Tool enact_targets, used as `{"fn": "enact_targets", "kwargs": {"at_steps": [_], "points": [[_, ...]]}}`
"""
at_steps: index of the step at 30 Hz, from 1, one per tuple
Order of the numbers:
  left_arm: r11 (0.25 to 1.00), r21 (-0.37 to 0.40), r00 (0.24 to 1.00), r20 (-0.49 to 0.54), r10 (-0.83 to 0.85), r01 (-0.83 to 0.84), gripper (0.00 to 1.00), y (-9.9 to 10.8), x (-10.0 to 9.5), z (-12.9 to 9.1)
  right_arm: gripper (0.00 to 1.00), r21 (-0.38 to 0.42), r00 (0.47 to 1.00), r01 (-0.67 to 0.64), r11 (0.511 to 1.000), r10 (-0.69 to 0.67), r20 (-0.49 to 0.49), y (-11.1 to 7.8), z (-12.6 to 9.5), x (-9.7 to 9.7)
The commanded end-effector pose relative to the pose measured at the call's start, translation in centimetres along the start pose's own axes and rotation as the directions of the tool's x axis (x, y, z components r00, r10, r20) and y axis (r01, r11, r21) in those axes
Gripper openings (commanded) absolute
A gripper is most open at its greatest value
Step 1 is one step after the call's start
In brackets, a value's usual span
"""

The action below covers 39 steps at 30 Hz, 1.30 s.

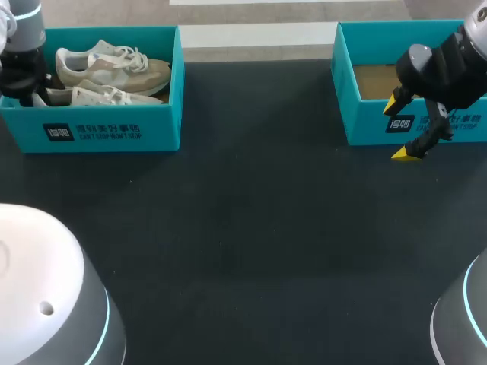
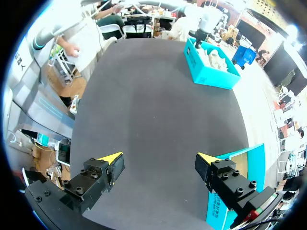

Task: Take the shoe out of the shoebox, open the shoe tongue, remove and reinsert the insole, then place the shoe into the shoebox

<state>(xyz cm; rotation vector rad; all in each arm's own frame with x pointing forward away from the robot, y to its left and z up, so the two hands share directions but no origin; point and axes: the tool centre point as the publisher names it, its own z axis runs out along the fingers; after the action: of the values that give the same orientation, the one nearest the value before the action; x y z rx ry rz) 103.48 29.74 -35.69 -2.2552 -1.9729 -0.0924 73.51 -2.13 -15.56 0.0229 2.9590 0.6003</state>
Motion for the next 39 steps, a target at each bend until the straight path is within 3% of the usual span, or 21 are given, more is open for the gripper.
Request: {"fn": "enact_targets", "kwargs": {"at_steps": [1, 18, 24, 39], "points": [[1.000, 0.007, 1.000, 0.016, 0.016, -0.017, 0.00, -0.5, 0.7, -2.3, 1.00, 0.003, 1.000, -0.001, 1.000, 0.001, -0.003, 0.1, 0.1, -0.2], [0.999, 0.031, 1.000, 0.017, 0.011, -0.011, 0.00, 0.1, 3.2, -12.5, 1.00, 0.003, 1.000, -0.001, 1.000, 0.001, -0.003, 0.1, 0.1, -0.2], [1.000, -0.008, 0.999, 0.033, -0.006, 0.006, 0.00, 0.1, 3.7, -15.7, 1.00, 0.003, 1.000, -0.001, 1.000, 0.001, -0.003, 0.1, 0.1, -0.2], [1.000, -0.018, 0.999, 0.032, -0.006, 0.006, 0.00, 0.0, 3.7, -16.0, 1.00, 0.003, 1.000, -0.001, 1.000, 0.001, -0.003, 0.1, 0.1, -0.2]]}}
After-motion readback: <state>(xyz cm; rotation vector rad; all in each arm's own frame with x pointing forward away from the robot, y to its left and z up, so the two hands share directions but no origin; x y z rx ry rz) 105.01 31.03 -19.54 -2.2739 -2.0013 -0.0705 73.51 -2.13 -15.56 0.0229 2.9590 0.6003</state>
